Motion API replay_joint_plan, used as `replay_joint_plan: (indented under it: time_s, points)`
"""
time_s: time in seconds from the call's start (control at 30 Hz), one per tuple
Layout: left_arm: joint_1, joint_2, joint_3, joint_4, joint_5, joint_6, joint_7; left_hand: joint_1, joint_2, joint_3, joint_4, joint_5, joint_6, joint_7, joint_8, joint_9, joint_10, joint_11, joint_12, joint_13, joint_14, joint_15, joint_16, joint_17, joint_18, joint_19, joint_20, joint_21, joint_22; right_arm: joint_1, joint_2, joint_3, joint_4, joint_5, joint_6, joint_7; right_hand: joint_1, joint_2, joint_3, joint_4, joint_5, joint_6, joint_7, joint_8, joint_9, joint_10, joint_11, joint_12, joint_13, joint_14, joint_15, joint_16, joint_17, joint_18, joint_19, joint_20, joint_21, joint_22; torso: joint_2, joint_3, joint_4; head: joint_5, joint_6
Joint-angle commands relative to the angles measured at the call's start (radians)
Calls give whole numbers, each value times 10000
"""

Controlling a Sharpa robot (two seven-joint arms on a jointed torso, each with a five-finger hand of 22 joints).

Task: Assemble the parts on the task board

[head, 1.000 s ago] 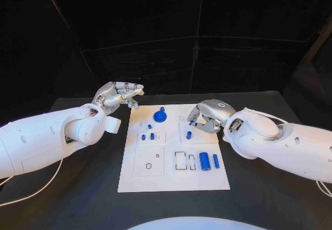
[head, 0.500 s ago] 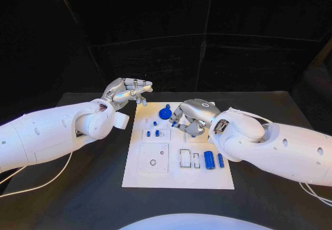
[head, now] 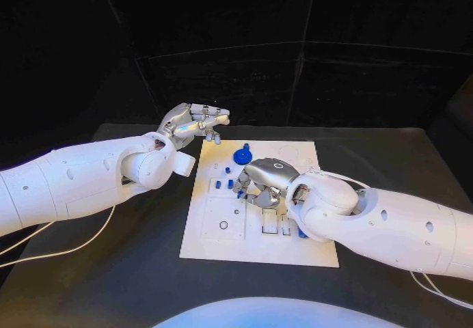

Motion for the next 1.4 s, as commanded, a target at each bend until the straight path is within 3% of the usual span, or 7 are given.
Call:
replay_joint_plan:
  time_s: [0.03, 0.53, 1.4]
  points:
    - [15, 22, 9, -10, 42, 93, 152, 58, 10, -28, -30, -25, -25, 37, 63, -12, -51, 5, 41, 15, -82, -21, 21, -11, 134, 34, -56, -31, -16, -53, 80, -2, -73, -60, 441, 127, -123, -33, 68, -28, 42, 32, 8, -40, 7, 64, -25, -36, 11, 407, -40, -12, -21, -199, 65, 22, 27, 26, -1, -3, -2, 85, -68]
    - [15, 60, 9, -36, 42, 114, 146, 58, 10, -28, -30, -25, -25, 37, 63, -12, -51, 5, 41, 15, -82, -21, 21, -11, 134, 34, -56, -31, -16, -252, 299, -65, -277, -124, 737, 172, -147, -37, 71, -35, 42, 29, 12, -44, 6, 62, -23, -41, 9, 403, -38, -25, -43, -201, 67, 23, 36, 35, 1, -7, 3, 237, -202]
    - [15, 44, 9, -53, 42, 159, 105, 65, 6, -36, -35, -26, -47, 46, 60, -17, -72, 13, 49, 15, -88, -16, 25, -17, 132, 37, -54, -39, -23, -298, 415, -125, -408, -202, 1144, 173, -202, -47, 74, -49, 47, 25, 16, -54, 5, 61, -18, -51, 5, 398, -33, -41, -75, -199, 61, 27, 42, 31, -1, -11, -4, 306, -291]
